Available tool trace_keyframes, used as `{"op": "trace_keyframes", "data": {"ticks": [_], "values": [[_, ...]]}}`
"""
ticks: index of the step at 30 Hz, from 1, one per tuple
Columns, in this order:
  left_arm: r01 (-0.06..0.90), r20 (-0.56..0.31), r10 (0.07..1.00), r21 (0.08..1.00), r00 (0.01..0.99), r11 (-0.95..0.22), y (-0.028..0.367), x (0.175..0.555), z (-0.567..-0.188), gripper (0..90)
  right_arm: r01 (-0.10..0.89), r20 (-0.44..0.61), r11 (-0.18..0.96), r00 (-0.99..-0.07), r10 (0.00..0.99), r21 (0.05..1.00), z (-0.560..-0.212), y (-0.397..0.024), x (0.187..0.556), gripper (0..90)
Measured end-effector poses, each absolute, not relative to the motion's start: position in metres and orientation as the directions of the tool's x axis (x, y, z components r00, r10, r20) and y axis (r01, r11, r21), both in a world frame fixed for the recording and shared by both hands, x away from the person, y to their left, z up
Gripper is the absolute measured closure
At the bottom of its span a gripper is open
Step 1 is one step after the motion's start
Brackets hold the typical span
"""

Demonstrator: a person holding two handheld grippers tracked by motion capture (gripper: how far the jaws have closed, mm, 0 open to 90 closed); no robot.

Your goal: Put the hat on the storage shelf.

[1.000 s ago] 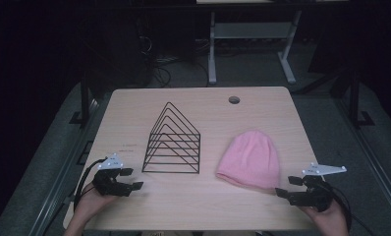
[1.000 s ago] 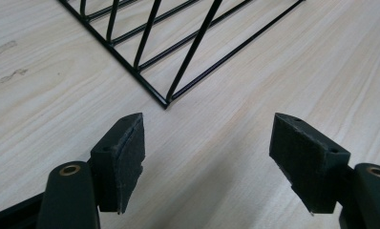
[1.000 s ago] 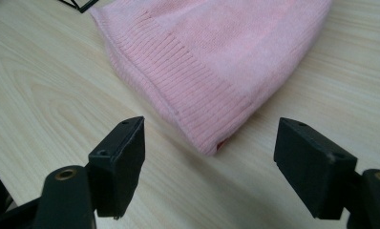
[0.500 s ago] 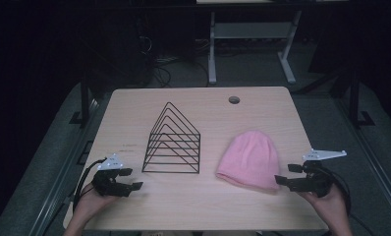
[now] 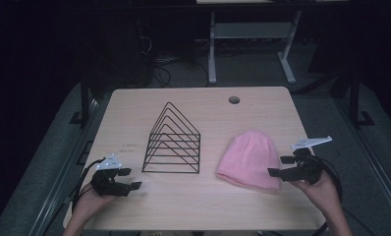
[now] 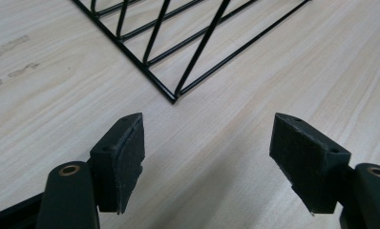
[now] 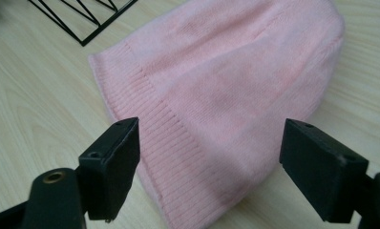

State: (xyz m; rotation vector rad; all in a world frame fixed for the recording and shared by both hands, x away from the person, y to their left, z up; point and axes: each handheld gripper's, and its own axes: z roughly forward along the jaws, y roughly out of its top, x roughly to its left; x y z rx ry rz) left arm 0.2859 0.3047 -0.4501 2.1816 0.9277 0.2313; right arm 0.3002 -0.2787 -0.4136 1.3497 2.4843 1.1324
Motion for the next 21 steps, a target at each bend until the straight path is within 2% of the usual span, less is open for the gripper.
{"op": "trace_keyframes", "data": {"ticks": [21], "values": [[0.557, -0.129, 0.688, 0.7, 0.714, -0.447, 0.309, 0.288, -0.449, 27.8, 0.717, 0.231, 0.404, -0.61, 0.758, 0.568, -0.398, -0.269, 0.367, 19.7]]}}
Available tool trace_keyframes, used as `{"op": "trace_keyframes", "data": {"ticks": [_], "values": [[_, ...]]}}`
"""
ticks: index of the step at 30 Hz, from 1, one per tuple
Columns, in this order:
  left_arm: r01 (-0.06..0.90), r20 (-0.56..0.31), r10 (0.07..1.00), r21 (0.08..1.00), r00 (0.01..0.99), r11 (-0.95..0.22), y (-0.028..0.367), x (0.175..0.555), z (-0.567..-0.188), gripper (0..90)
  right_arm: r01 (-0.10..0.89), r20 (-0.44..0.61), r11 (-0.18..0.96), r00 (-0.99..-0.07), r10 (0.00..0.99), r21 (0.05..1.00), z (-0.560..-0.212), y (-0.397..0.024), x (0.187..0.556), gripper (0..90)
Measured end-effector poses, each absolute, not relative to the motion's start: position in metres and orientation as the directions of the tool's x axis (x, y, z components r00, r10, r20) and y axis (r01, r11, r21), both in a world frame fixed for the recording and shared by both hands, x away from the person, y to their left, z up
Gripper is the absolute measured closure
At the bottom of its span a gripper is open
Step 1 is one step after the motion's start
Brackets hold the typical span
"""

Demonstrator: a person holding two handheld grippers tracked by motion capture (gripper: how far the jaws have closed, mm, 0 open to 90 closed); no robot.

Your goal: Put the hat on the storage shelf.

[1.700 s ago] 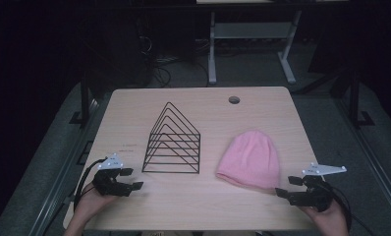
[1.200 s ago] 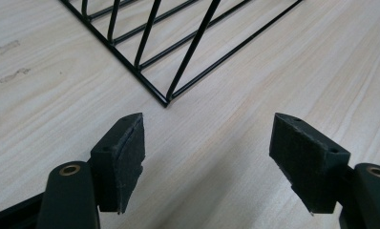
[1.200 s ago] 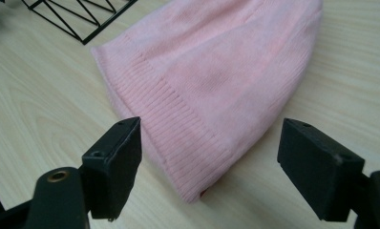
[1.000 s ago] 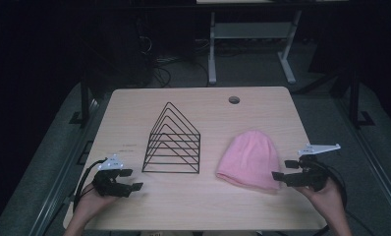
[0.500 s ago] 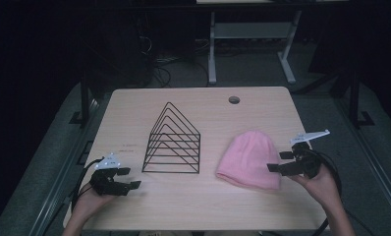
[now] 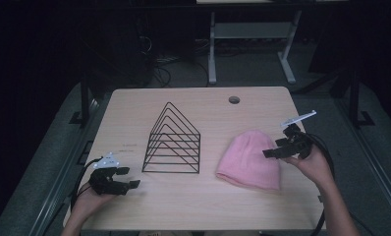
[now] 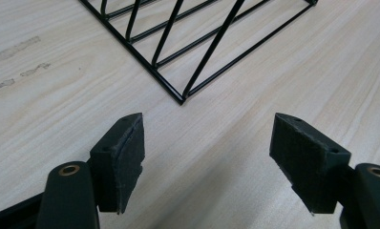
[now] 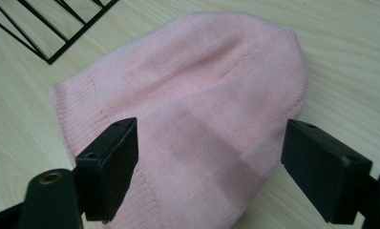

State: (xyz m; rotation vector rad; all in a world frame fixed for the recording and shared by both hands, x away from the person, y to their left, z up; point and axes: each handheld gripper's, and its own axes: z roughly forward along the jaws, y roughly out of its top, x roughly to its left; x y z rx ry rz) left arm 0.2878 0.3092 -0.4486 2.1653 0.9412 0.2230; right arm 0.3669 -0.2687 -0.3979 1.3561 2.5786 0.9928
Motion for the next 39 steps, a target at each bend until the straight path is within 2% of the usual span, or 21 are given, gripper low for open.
{"op": "trace_keyframes", "data": {"ticks": [31, 39], "values": [[0.559, -0.126, 0.688, 0.694, 0.714, -0.453, 0.311, 0.29, -0.451, 27.8, 0.793, 0.227, 0.396, -0.538, 0.811, 0.464, -0.416, -0.261, 0.433, 23.6], [0.566, -0.133, 0.696, 0.697, 0.706, -0.441, 0.312, 0.289, -0.451, 27.8, 0.809, 0.212, 0.418, -0.532, 0.82, 0.413, -0.427, -0.254, 0.439, 30.8]]}}
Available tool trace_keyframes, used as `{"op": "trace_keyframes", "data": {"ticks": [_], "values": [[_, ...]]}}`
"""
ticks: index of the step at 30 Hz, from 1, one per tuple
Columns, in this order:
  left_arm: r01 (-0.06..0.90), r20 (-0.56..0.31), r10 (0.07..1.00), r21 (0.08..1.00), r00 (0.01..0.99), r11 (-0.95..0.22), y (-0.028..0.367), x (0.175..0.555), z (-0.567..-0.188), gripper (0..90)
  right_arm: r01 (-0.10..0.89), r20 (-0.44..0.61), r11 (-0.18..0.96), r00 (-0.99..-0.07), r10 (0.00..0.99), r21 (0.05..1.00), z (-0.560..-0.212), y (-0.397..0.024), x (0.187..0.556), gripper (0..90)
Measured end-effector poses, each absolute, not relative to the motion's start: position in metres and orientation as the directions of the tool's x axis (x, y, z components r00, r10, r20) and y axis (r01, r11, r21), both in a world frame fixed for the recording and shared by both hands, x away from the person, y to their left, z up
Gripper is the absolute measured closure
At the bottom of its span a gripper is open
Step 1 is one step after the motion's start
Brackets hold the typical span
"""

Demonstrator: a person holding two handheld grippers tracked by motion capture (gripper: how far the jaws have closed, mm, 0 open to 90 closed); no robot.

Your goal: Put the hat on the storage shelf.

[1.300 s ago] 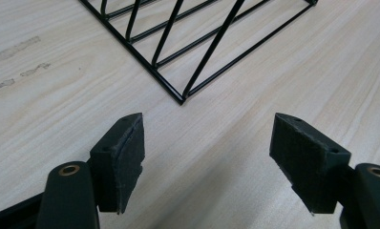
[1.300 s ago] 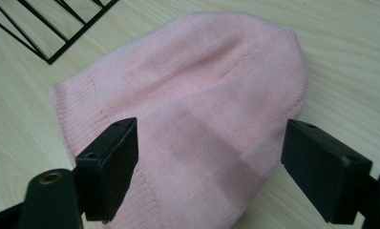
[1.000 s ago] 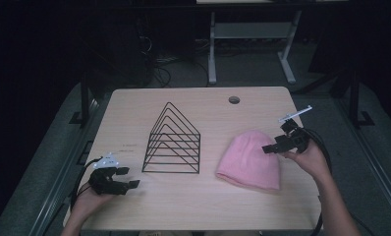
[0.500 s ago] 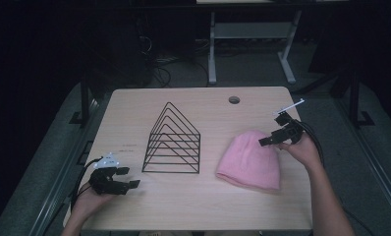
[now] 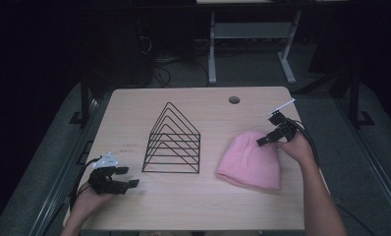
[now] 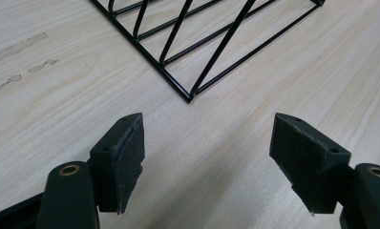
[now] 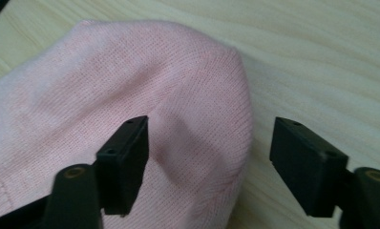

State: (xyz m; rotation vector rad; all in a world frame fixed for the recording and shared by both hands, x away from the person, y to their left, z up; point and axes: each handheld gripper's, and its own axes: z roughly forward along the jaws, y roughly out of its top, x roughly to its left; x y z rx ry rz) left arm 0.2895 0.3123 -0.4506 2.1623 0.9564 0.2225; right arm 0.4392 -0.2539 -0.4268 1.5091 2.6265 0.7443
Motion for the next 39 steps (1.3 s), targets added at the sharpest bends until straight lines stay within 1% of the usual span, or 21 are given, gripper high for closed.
{"op": "trace_keyframes", "data": {"ticks": [5, 9, 12, 16, 22, 28, 29, 31, 32, 33, 34, 37, 39], "values": [[0.567, -0.133, 0.694, 0.694, 0.707, -0.444, 0.312, 0.29, -0.451, 27.8, 0.81, 0.209, 0.428, -0.535, 0.818, 0.401, -0.432, -0.249, 0.442, 39.6], [0.566, -0.133, 0.696, 0.697, 0.706, -0.441, 0.312, 0.29, -0.451, 27.8, 0.816, 0.217, 0.423, -0.53, 0.82, 0.394, -0.435, -0.249, 0.444, 41.6], [0.569, -0.137, 0.697, 0.697, 0.704, -0.438, 0.312, 0.29, -0.452, 27.8, 0.828, 0.242, 0.405, -0.515, 0.822, 0.388, -0.439, -0.25, 0.444, 46.0], [0.562, -0.124, 0.692, 0.692, 0.711, -0.453, 0.312, 0.29, -0.451, 27.8, 0.84, 0.258, 0.387, -0.498, 0.828, 0.381, -0.444, -0.251, 0.444, 47.0], [0.562, -0.124, 0.693, 0.693, 0.711, -0.452, 0.312, 0.29, -0.451, 27.8, 0.844, 0.271, 0.363, -0.484, 0.832, 0.396, -0.447, -0.252, 0.441, 49.9], [0.564, -0.128, 0.689, 0.688, 0.713, -0.456, 0.31, 0.29, -0.452, 27.8, 0.845, 0.286, 0.357, -0.484, 0.827, 0.397, -0.448, -0.252, 0.44, 59.0], [0.564, -0.128, 0.689, 0.688, 0.713, -0.456, 0.31, 0.29, -0.452, 27.8, 0.845, 0.286, 0.357, -0.484, 0.827, 0.397, -0.448, -0.252, 0.44, 59.0], [0.565, -0.129, 0.689, 0.688, 0.713, -0.456, 0.31, 0.29, -0.453, 27.8, 0.847, 0.294, 0.352, -0.481, 0.826, 0.398, -0.448, -0.252, 0.439, 64.6], [0.565, -0.129, 0.689, 0.688, 0.713, -0.456, 0.31, 0.29, -0.453, 27.8, 0.847, 0.294, 0.352, -0.481, 0.826, 0.398, -0.448, -0.252, 0.439, 64.6], [0.564, -0.129, 0.689, 0.688, 0.713, -0.456, 0.31, 0.29, -0.452, 27.8, 0.846, 0.296, 0.351, -0.483, 0.824, 0.402, -0.448, -0.253, 0.439, 66.8], [0.566, -0.131, 0.69, 0.688, 0.712, -0.454, 0.31, 0.29, -0.453, 27.8, 0.846, 0.296, 0.351, -0.483, 0.824, 0.402, -0.448, -0.253, 0.439, 66.8], [0.566, -0.13, 0.689, 0.687, 0.713, -0.455, 0.31, 0.29, -0.453, 27.8, 0.85, 0.312, 0.338, -0.475, 0.823, 0.404, -0.447, -0.254, 0.438, 71.2], [0.566, -0.13, 0.689, 0.686, 0.713, -0.457, 0.31, 0.29, -0.453, 27.8, 0.848, 0.311, 0.34, -0.478, 0.821, 0.407, -0.447, -0.254, 0.438, 71.9]]}}
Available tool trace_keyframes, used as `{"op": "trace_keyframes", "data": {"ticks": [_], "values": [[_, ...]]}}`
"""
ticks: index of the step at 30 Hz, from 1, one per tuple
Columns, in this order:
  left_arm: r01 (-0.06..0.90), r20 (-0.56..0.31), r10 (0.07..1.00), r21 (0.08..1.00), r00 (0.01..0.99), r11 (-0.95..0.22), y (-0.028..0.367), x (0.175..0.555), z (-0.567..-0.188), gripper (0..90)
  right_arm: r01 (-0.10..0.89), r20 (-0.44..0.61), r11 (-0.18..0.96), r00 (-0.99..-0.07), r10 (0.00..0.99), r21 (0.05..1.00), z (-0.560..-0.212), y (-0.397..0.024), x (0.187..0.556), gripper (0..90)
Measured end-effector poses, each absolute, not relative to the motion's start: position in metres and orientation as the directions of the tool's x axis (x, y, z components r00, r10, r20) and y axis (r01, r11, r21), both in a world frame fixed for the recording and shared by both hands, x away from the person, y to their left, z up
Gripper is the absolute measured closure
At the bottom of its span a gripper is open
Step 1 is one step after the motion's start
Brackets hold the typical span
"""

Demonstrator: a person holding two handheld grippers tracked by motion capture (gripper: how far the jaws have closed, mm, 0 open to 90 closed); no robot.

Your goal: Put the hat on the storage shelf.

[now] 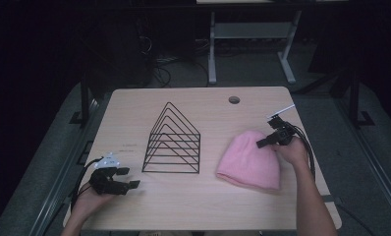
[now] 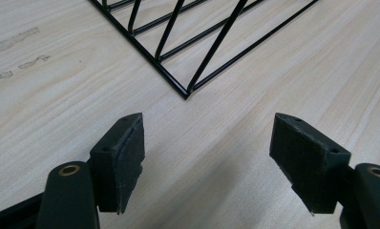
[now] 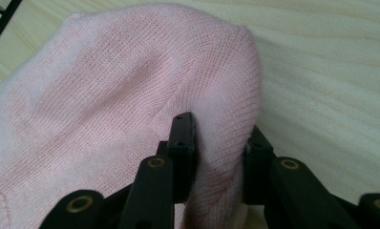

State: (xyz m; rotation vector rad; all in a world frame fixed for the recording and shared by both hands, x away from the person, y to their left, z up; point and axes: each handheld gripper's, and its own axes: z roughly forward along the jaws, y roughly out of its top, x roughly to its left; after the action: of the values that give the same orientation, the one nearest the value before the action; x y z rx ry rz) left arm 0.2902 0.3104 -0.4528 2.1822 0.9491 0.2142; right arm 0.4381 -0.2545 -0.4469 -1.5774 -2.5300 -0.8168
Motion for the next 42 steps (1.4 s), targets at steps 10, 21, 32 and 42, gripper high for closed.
{"op": "trace_keyframes", "data": {"ticks": [10, 21, 32, 42], "values": [[0.572, -0.138, 0.691, 0.686, 0.71, -0.45, 0.309, 0.29, -0.454, 27.8, 0.833, 0.302, 0.361, -0.503, 0.81, 0.419, -0.437, -0.253, 0.434, 74.8], [0.571, -0.134, 0.69, 0.684, 0.711, -0.455, 0.309, 0.289, -0.453, 27.8, 0.814, 0.326, 0.348, -0.523, 0.788, 0.465, -0.424, -0.259, 0.428, 75.1], [0.568, -0.145, 0.685, 0.692, 0.714, -0.445, 0.307, 0.288, -0.452, 27.8, 0.767, 0.341, 0.342, -0.574, 0.744, 0.543, -0.395, -0.258, 0.415, 75.6], [0.554, -0.14, 0.667, 0.694, 0.731, -0.461, 0.302, 0.285, -0.445, 27.5, 0.7, 0.312, 0.36, -0.637, 0.705, 0.616, -0.362, -0.255, 0.399, 75.9]]}}
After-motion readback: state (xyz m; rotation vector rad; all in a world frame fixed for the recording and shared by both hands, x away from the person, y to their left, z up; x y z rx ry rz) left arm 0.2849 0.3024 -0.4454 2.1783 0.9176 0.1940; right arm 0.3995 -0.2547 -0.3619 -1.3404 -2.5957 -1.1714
